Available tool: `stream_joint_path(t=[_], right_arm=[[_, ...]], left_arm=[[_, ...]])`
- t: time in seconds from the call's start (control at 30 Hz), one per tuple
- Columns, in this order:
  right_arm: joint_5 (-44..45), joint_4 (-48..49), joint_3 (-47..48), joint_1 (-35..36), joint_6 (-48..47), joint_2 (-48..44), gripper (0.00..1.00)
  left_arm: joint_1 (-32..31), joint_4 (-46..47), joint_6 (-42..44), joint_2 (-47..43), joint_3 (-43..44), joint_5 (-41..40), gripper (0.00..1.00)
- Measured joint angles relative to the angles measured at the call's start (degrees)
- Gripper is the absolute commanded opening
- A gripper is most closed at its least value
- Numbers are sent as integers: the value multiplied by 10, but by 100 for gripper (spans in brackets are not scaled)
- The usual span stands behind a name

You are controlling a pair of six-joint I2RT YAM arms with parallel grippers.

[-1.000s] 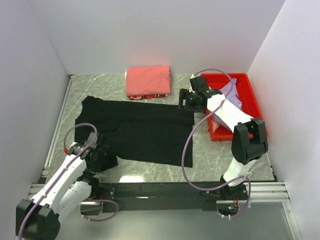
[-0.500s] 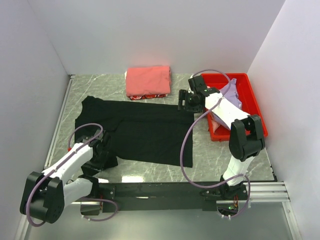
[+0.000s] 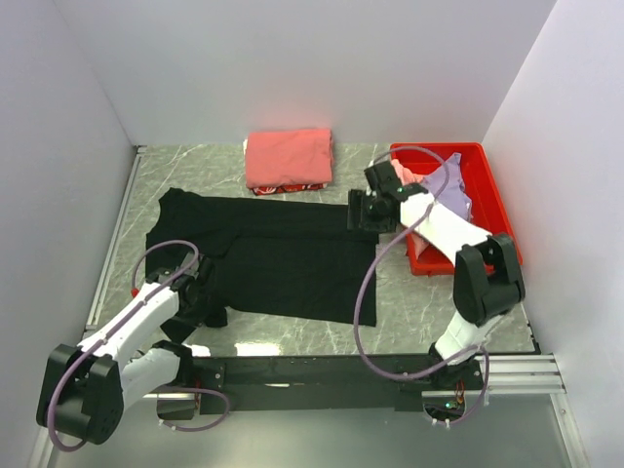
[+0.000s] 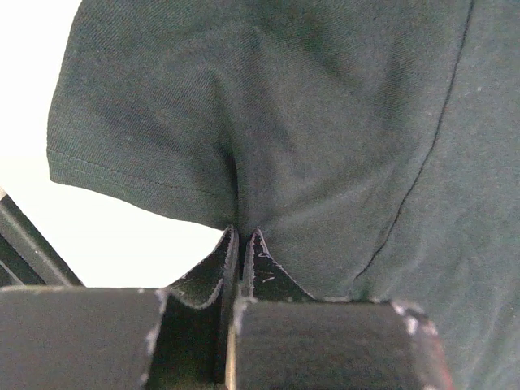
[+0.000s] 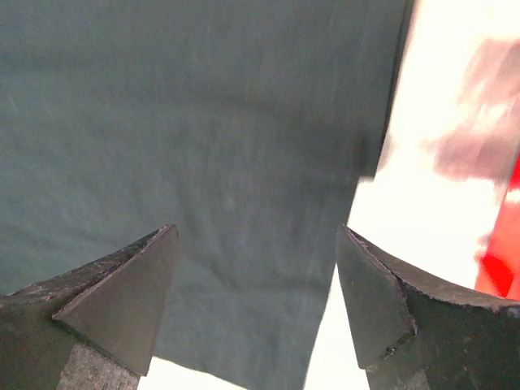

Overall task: Fold and stack the t-shirts
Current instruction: Fold the tshirt

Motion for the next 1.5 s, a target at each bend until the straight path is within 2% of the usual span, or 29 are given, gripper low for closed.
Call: stream_joint_path(t=[0.33, 0.53, 0.73, 0.93, 0.97, 1.03, 1.07, 1.17, 1.27, 1.3, 1.5], right_arm=[[25, -46, -200, 165, 23, -154, 82], [19, -84, -280, 237, 57, -160, 79], [19, -90, -297, 256, 70, -158, 77], [21, -84, -297, 256, 71, -127, 60], [21, -85, -297, 256, 71, -127, 51], [22, -85, -297, 256, 72, -126, 42], [21, -85, -297, 256, 73, -126, 32], [20, -84, -296, 256, 74, -126, 15], [19, -84, -294, 256, 76, -126, 3], [19, -85, -293, 256, 75, -126, 0], [30, -90, -265, 234, 71, -126, 0]], left_arm=[[0, -19, 18, -27, 13, -31, 0], [0, -28, 42, -16, 35, -42, 0], [0, -35, 60, -9, 44, -51, 1], [0, -42, 78, 0, 67, -68, 1], [0, -42, 85, 3, 70, -69, 1], [0, -40, 93, 14, 76, -71, 1], [0, -40, 98, 19, 79, -72, 1], [0, -40, 107, 39, 93, -78, 1], [0, -40, 115, 50, 108, -89, 1], [0, -39, 119, 51, 112, -92, 1], [0, -40, 144, 78, 166, -114, 1]])
